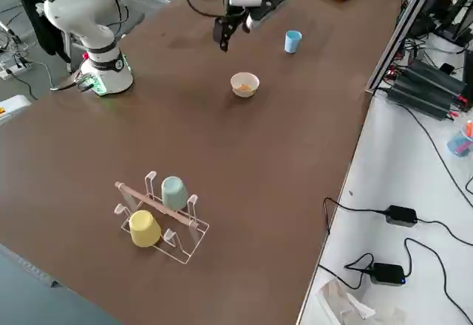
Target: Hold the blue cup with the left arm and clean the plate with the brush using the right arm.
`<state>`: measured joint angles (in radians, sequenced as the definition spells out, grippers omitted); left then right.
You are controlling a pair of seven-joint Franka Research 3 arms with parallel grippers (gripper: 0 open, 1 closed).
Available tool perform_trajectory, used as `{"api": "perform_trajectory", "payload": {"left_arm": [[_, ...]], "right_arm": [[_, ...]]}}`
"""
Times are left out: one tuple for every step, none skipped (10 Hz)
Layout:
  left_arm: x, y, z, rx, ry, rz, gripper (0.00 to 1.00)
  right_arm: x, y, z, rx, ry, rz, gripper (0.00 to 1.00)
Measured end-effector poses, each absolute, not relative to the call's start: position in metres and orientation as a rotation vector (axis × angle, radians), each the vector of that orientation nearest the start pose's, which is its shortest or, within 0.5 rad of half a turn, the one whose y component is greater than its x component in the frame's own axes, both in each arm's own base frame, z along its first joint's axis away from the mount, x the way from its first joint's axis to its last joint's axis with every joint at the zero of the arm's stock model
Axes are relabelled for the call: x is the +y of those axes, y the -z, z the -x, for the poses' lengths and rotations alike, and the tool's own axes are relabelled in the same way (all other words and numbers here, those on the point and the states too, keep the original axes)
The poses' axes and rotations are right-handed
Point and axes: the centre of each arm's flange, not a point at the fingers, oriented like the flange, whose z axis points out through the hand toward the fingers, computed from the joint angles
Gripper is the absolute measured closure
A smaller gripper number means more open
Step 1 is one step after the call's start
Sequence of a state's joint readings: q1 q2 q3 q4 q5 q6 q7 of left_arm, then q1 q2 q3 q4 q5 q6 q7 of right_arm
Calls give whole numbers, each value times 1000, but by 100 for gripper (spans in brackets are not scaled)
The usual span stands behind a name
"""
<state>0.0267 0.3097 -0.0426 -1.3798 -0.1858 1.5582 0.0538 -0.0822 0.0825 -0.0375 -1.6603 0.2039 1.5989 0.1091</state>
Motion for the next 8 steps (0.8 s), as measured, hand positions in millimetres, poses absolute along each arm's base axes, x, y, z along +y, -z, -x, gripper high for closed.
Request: {"api": "perform_trajectory", "payload": {"left_arm": [[-27, -520, -644, 285, -205, 3394, 0], [-24, -509, -649, 511, -169, 3466, 0], [-19, -497, -654, 689, -126, 3519, 0], [-14, -487, -658, 867, -73, 3542, 0], [-12, -480, -661, 1072, 3, 3537, 0], [-9, -476, -663, 1267, 97, 3519, 0], [-2, -467, -667, 1447, 211, 3506, 0], [2, -448, -671, 1620, 320, 3490, 0]], "right_arm": [[-48, -512, -565, 406, -223, 2853, 0], [-44, -485, -557, 440, -251, 2791, 0], [-39, -464, -551, 474, -276, 2720, 0], [-37, -448, -547, 504, -274, 2655, 0], [-35, -428, -542, 492, -251, 2601, 0], [-34, -404, -535, 451, -219, 2553, 0], [-33, -383, -527, 411, -187, 2508, 0], [-32, -368, -520, 383, -160, 2466, 0]]}}
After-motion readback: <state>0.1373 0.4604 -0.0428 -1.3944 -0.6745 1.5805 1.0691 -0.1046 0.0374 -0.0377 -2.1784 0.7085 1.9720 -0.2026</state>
